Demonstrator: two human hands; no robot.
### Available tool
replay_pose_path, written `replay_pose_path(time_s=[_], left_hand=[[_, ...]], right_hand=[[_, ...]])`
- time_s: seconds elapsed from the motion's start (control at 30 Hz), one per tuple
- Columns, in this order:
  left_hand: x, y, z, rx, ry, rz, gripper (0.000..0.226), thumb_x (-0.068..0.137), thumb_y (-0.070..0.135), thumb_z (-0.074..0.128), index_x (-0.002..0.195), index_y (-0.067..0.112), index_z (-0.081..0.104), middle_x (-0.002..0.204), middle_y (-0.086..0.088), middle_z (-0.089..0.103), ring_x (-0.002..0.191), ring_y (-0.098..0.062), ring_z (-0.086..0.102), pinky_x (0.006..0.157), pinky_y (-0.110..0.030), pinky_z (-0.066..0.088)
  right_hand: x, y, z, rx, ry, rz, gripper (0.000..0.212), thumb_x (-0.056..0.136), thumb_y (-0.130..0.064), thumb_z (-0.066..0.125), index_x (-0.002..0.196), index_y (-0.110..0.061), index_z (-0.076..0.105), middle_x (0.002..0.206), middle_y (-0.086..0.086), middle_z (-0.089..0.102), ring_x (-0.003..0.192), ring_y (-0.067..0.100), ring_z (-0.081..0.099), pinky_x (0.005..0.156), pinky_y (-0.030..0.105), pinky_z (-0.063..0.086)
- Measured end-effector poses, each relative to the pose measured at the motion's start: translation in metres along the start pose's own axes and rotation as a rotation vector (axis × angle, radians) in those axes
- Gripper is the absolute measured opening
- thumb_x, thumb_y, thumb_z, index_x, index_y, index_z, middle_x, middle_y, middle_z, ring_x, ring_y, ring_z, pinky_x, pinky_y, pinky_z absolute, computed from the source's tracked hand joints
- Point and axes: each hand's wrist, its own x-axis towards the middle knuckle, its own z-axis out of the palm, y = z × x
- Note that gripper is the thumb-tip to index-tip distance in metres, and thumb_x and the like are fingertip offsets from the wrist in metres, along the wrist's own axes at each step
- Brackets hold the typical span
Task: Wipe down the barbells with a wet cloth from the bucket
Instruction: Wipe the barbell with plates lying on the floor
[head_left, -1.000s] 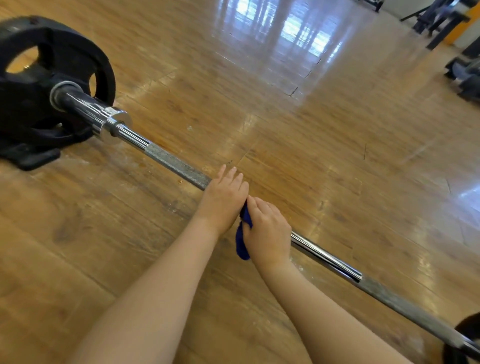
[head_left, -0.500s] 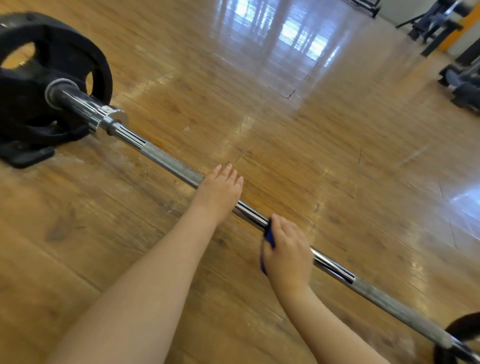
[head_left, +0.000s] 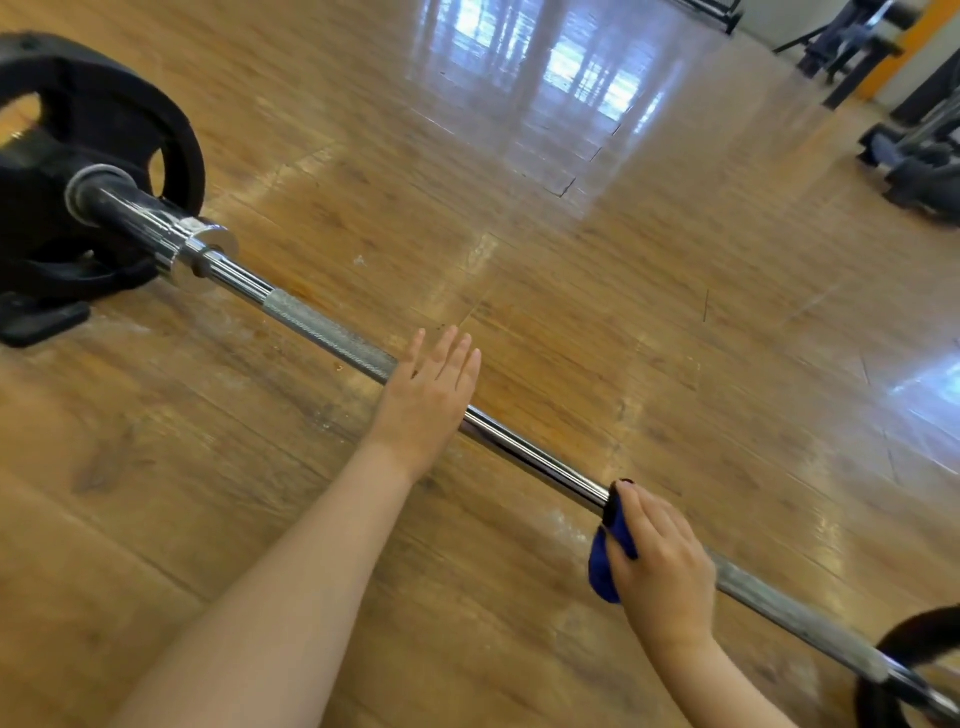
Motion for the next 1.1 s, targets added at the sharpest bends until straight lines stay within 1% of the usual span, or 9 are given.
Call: replay_pose_path(time_s=[0.13,0.27,0.43,0.63,0.77,0.9,0.97,1.03,1.1], left_hand=[[0.005,0.002,0.001,-0.043,-0.009,-0.002,0.058,0.1,0.006,0.028,0.15,0.004,-0.003,0.158,-0.016,0.003,0.146,-0.031,-0.003,0.116,-0.044,-0.004],[0.009,0.002,0.0,-0.038,-0.005,-0.012,0.059,0.1,0.003,0.027,0.149,0.002,-0.005,0.157,-0.022,0.002,0.145,-0.034,-0.003,0.115,-0.044,-0.007],[0.02,0.0,-0.009,-0.05,-0.104,0.01,0.052,0.1,0.006,0.026,0.15,0.003,0.008,0.157,-0.019,0.01,0.146,-0.03,0.001,0.118,-0.041,0.0],[0.008,0.006,-0.008,-0.066,-0.029,-0.039,0.055,0.098,0.004,0.036,0.149,0.004,0.015,0.157,-0.016,0.013,0.146,-0.03,0.004,0.117,-0.04,-0.001],[0.002,0.009,-0.003,-0.107,0.017,-0.082,0.062,0.096,0.002,0.036,0.15,0.007,0.007,0.159,-0.013,0.006,0.146,-0.03,-0.002,0.116,-0.039,-0.006],[-0.002,0.006,0.005,-0.055,0.035,-0.051,0.063,0.097,0.003,0.035,0.15,0.006,0.002,0.159,-0.013,0.001,0.146,-0.03,-0.005,0.115,-0.04,-0.007],[-0.005,0.003,0.015,-0.05,0.142,-0.09,0.069,0.09,0.004,0.055,0.148,0.003,0.019,0.156,-0.016,0.018,0.145,-0.032,0.012,0.114,-0.041,0.002],[-0.008,-0.001,0.025,-0.069,0.22,-0.168,0.077,0.07,0.007,0.079,0.138,0.001,0.044,0.144,-0.018,0.043,0.136,-0.034,0.036,0.11,-0.044,0.019],[-0.011,-0.002,0.035,-0.043,0.246,-0.171,0.081,0.061,0.009,0.085,0.134,0.002,0.049,0.14,-0.018,0.047,0.132,-0.035,0.041,0.107,-0.047,0.025]], right_hand=[[0.004,-0.017,0.007,0.048,0.002,0.119,0.059,0.042,0.006,0.087,0.099,0.003,0.07,0.092,0.013,0.071,0.082,0.032,0.068,0.067,0.041,0.056],[0.042,-0.072,0.023,0.143,0.01,0.01,0.057,0.04,-0.004,0.088,0.094,-0.001,0.072,0.09,0.01,0.072,0.08,0.027,0.069,0.07,0.032,0.055],[0.08,-0.132,0.038,0.209,-0.028,-0.057,0.032,0.058,-0.001,0.078,0.089,-0.005,0.07,0.078,0.006,0.068,0.072,0.026,0.065,0.066,0.031,0.055],[0.034,-0.054,0.013,0.081,0.026,-0.072,0.059,0.043,0.0,0.087,0.099,0.001,0.071,0.091,0.009,0.071,0.08,0.026,0.069,0.072,0.033,0.056],[-0.005,0.004,-0.006,0.036,-0.001,0.073,0.059,0.049,0.008,0.086,0.105,0.002,0.068,0.097,0.013,0.071,0.086,0.031,0.068,0.067,0.04,0.056],[-0.009,0.006,-0.005,0.021,-0.008,0.167,0.055,0.048,0.012,0.083,0.1,0.003,0.069,0.093,0.015,0.071,0.084,0.035,0.068,0.062,0.043,0.056],[-0.003,-0.005,0.002,0.053,0.002,0.211,0.054,0.047,0.013,0.082,0.098,0.002,0.07,0.091,0.014,0.071,0.083,0.036,0.068,0.063,0.044,0.056],[0.009,-0.026,0.009,0.101,0.022,0.187,0.048,0.049,0.008,0.079,0.095,0.0,0.071,0.09,0.013,0.072,0.081,0.034,0.068,0.067,0.04,0.055],[0.029,-0.056,0.017,0.139,0.045,0.124,0.032,0.06,-0.005,0.063,0.091,-0.004,0.072,0.087,0.009,0.072,0.076,0.028,0.068,0.066,0.032,0.054]])
